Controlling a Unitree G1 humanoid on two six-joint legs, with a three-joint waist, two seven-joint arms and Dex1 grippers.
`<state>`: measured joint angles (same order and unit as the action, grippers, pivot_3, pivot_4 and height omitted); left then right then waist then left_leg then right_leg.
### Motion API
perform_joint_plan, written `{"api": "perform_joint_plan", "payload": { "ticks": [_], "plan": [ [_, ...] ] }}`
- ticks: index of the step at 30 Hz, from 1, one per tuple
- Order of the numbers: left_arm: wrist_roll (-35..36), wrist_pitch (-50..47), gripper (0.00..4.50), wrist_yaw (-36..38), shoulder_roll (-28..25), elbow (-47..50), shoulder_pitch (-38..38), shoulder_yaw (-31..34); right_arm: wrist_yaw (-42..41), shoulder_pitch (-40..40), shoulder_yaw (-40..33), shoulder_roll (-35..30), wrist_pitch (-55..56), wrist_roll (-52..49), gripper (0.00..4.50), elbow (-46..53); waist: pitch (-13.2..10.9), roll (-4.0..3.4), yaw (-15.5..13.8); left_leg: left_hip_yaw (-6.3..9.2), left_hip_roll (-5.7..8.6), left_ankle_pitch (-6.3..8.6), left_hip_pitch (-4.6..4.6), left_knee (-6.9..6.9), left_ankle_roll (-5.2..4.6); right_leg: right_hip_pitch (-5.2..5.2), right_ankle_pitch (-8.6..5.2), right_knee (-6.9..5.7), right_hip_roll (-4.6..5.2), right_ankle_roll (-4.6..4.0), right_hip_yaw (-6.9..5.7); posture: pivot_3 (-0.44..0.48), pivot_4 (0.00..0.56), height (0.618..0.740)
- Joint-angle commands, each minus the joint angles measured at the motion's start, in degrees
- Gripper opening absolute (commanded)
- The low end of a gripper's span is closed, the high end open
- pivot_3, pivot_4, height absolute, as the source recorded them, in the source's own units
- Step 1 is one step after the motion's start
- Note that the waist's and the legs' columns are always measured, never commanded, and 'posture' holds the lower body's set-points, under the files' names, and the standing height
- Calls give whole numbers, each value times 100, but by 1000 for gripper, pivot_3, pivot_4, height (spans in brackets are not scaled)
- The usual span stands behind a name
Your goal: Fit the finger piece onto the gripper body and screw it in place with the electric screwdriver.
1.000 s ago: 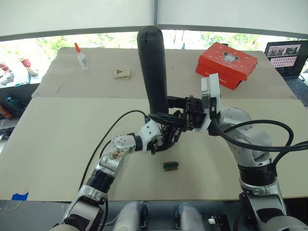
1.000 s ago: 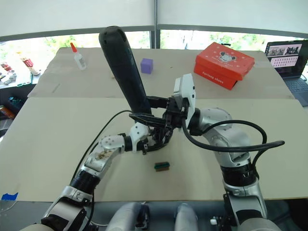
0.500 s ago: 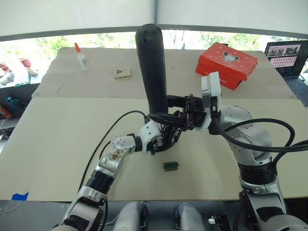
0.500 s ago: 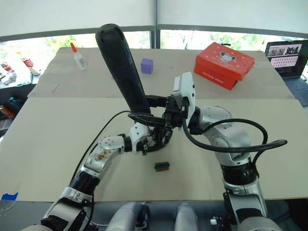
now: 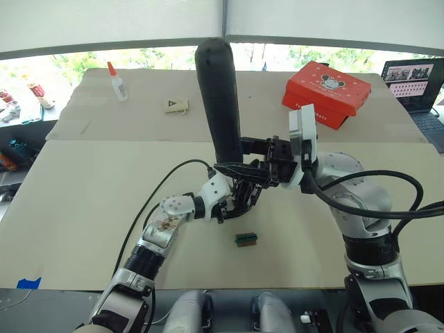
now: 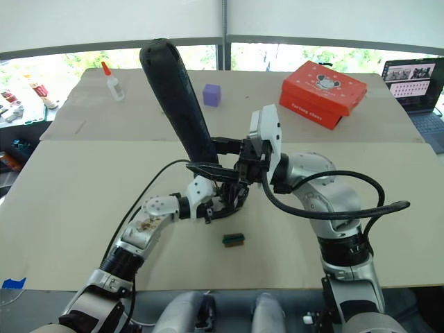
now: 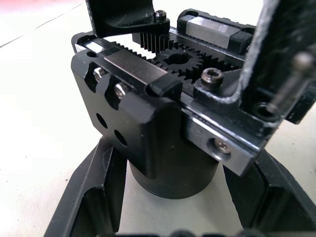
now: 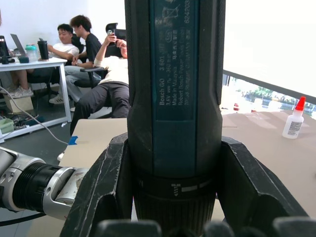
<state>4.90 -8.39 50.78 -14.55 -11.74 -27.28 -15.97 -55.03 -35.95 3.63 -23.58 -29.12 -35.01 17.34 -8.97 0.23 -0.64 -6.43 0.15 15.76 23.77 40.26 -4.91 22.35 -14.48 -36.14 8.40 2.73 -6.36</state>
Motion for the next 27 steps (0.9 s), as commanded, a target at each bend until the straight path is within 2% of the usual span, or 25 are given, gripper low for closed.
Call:
{"api": "perform_joint_plan", "payload": {
  "ticks": [1, 17, 27],
  "plan": [
    [126, -2, 2276, 57, -8, 232, 1, 39, -57, -170, -132, 12, 253, -91, 1921, 136, 0, 0, 0, 0, 0, 0, 0, 0, 0, 0, 0, 0, 0, 0, 0, 0, 150, 740],
    [119, -5, 2276, 44, 4, 214, -36, 51, -121, -35, -53, 42, 354, 57, 1921, 30, 0, 0, 0, 0, 0, 0, 0, 0, 0, 0, 0, 0, 0, 0, 0, 0, 150, 740],
    [111, 45, 2276, 69, -29, 99, -117, 90, 101, 431, -173, 157, 450, 104, 1921, -369, 1, -1, 3, 0, -1, 0, -2, 1, 0, -3, 0, -1, 0, 0, 0, 0, 150, 740]
  ]
}}
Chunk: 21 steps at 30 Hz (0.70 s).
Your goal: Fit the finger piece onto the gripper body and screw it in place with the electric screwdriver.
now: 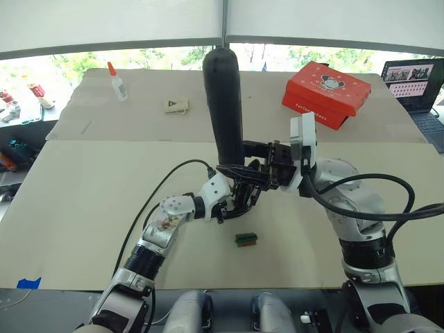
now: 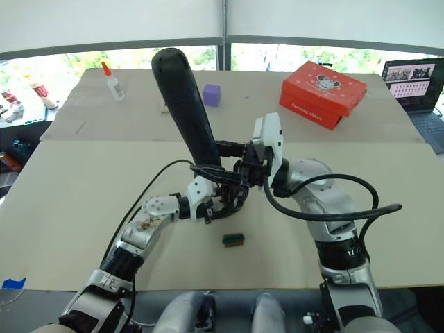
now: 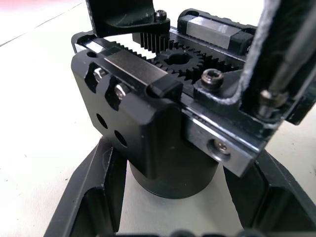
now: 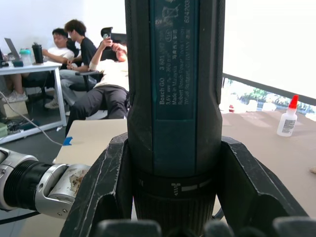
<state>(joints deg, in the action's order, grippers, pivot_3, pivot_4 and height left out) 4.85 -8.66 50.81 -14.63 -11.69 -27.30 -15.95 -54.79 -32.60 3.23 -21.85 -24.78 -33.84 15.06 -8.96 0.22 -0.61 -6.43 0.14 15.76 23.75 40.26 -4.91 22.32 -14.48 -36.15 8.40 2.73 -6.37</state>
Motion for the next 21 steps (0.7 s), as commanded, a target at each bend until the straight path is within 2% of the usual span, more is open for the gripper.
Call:
{"api": "perform_joint_plan", "payload": {
  "ticks": [1, 13, 21],
  "plan": [
    [112, 88, 2276, 61, -21, 59, -133, 96, 55, 116, -129, -20, 64, 7, 1921, -209, 1, 0, 2, 0, 0, 0, -1, 0, 0, 0, 0, 0, 0, 0, 0, 0, 150, 740],
    [84, 69, 2276, 22, 4, 21, -194, 92, 89, 286, 102, -170, 253, 356, 1921, -592, 7, 0, -1, 0, -1, 0, -18, 1, 0, -13, 0, -2, 0, 0, 2, 0, 150, 740],
    [81, 60, 2276, 66, -44, 23, -193, 102, 372, 432, -45, -70, -285, -235, 1921, -499, 24, 4, -1, 0, -4, 0, -28, -1, 0, -20, 0, -4, 0, 0, 4, 0, 150, 740]
  ]
}}
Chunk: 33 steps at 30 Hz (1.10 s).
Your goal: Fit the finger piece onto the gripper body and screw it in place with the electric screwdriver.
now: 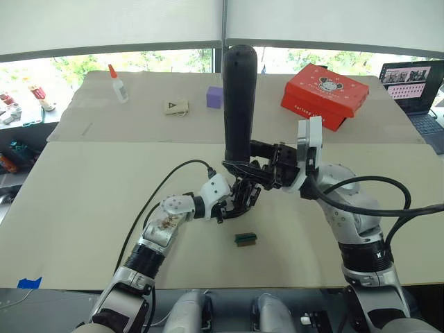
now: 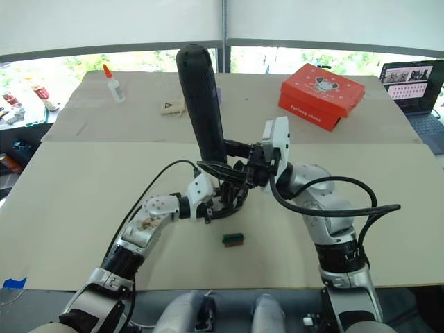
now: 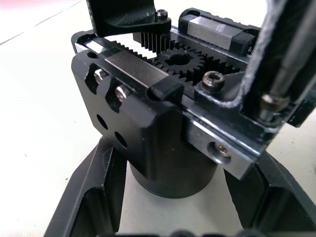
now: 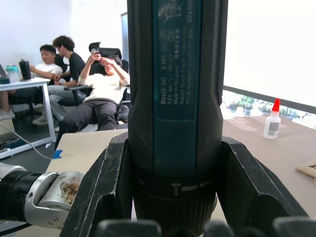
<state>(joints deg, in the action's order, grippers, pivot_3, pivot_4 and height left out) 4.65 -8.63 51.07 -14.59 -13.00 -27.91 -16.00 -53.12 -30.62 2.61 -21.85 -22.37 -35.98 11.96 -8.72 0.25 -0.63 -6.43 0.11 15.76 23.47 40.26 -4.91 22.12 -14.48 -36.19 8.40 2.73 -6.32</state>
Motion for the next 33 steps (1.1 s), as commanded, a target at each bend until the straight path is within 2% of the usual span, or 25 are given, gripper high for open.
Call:
{"api": "perform_joint_plan", "payload": {
  "ticks": [1, 4, 9, 24, 33],
  "plan": [
    [102, 58, 2276, 45, -55, 155, -129, 110, 162, 235, 62, -113, -423, 62, 1921, -177, 0, 0, 2, 0, 0, 0, 0, 0, 0, 0, 0, 0, 0, 0, 0, 0, 150, 740],
    [103, 60, 2276, 50, -67, 160, -123, 118, -86, 291, 329, -299, 368, 720, 1921, -250, 1, -1, 8, -1, 1, 0, -1, -3, 0, 2, 0, 1, 0, 0, 1, 0, 150, 740],
    [95, 105, 2276, 72, -92, 157, -119, 113, -229, 358, 473, -372, 874, 941, 1921, -428, 3, 0, 11, -3, 0, 0, -8, -3, 0, -1, 0, 1, 0, 0, 4, 0, 150, 740],
    [73, 143, 2276, 94, -137, 147, -172, 96, -251, 362, 481, -380, 724, 723, 1921, -422, 5, 1, 14, -4, -4, 0, -15, -4, 0, -4, 0, 1, 0, 0, 9, 0, 150, 740],
    [72, 179, 2276, 83, -121, 59, -188, 102, -129, -382, 67, -335, 72, 25, 1921, -153, 4, 1, 14, -5, -4, 0, -9, -4, 0, 2, 0, 0, 0, -1, 11, 0, 150, 740]
  ]
}}
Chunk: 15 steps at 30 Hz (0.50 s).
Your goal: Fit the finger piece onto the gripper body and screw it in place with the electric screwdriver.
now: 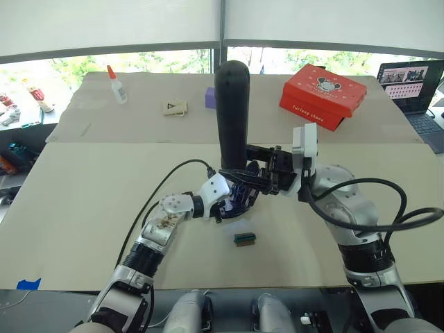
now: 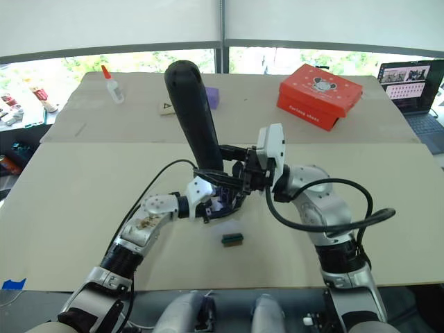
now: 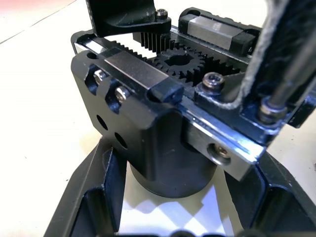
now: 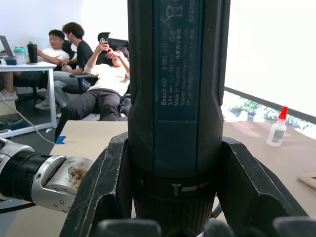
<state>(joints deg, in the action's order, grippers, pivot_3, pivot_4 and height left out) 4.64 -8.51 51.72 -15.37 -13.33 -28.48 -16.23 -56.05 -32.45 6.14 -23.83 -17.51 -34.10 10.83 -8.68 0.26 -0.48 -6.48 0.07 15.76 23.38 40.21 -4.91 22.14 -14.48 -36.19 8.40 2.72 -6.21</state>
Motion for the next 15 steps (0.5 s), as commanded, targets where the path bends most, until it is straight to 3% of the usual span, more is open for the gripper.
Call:
{"api": "perform_joint_plan", "payload": {
  "ticks": [1, 5, 14, 15],
  "plan": [
    [72, 155, 2276, 15, -39, 78, -125, 124, 151, -325, -400, -120, -488, -374, 1921, 83, 0, 1, -2, 0, 0, 0, 5, 0, 0, 3, 0, -1, 0, -1, 0, 0, 150, 740],
    [72, 123, 2276, 13, -34, -25, -125, 135, 325, -837, -875, -61, -952, -1268, 1921, 534, -5, 0, -5, 1, 3, 0, 32, 1, 0, 22, 1, 1, 0, -1, -4, 0, 150, 740],
    [121, -30, 2276, -40, 16, -144, -228, 198, 624, -937, -1050, -97, -1377, -1607, 1921, 885, -5, 0, -9, 3, 3, 0, 33, 5, -1, 18, 1, 1, 0, 0, -11, 0, 150, 740],
    [212, -119, 3321, 36, 1, -99, -244, 238, 641, -947, -1103, -147, -1500, -1724, 1921, 892, -5, 1, -10, 3, 3, 0, 33, 5, -1, 18, 1, 0, 0, 0, -11, 0, 150, 740]
  ]
}}
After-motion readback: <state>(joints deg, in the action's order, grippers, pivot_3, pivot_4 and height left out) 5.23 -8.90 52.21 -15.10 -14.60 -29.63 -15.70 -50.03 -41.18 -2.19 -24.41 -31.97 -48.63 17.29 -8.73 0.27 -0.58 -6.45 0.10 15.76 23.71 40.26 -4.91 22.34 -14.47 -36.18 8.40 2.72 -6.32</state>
